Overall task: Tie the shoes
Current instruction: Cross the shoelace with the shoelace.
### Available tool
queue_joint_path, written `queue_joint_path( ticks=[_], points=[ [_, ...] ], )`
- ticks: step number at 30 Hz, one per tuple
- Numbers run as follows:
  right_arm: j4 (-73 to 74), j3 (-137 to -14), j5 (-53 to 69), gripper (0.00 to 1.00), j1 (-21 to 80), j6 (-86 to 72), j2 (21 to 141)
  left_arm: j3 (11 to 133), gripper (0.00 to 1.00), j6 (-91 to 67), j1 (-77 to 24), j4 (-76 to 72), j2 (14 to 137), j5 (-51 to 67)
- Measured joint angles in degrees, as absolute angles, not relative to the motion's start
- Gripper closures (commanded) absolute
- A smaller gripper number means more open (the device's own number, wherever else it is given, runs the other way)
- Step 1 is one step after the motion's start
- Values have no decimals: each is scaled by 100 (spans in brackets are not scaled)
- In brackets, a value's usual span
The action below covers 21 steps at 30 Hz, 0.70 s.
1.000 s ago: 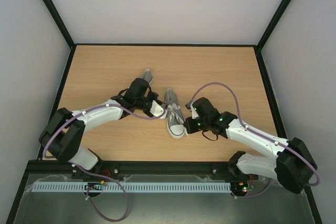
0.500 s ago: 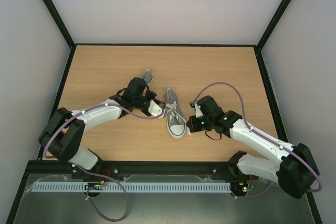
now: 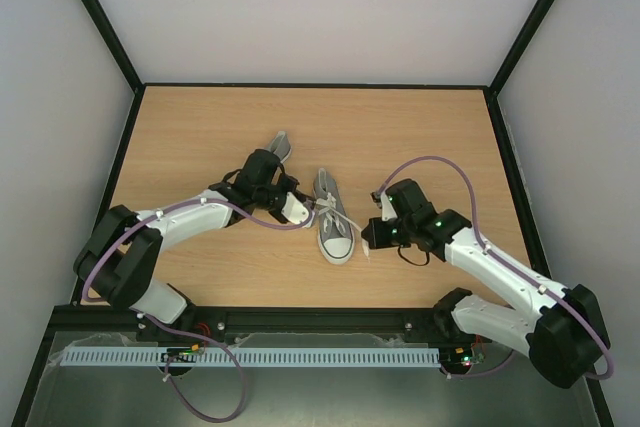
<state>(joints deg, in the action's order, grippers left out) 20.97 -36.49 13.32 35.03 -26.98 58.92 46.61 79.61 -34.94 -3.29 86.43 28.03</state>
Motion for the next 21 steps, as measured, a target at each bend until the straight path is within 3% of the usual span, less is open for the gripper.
queue_joint_path(
  ticks=[10, 14, 21],
  points=[
    [2029, -3649, 1616, 99, 3358, -2574, 6038, 4587, 97, 8097, -3430, -285, 8643, 2799],
    [1826, -3647, 1796, 99, 3354, -2565, 6158, 4554, 86, 8099, -3433, -158, 8643, 2825],
    [1457, -3647, 1959, 99, 3347, -2547, 6239, 4674, 54, 7227, -3538, 368, 8643, 3109]
  ],
)
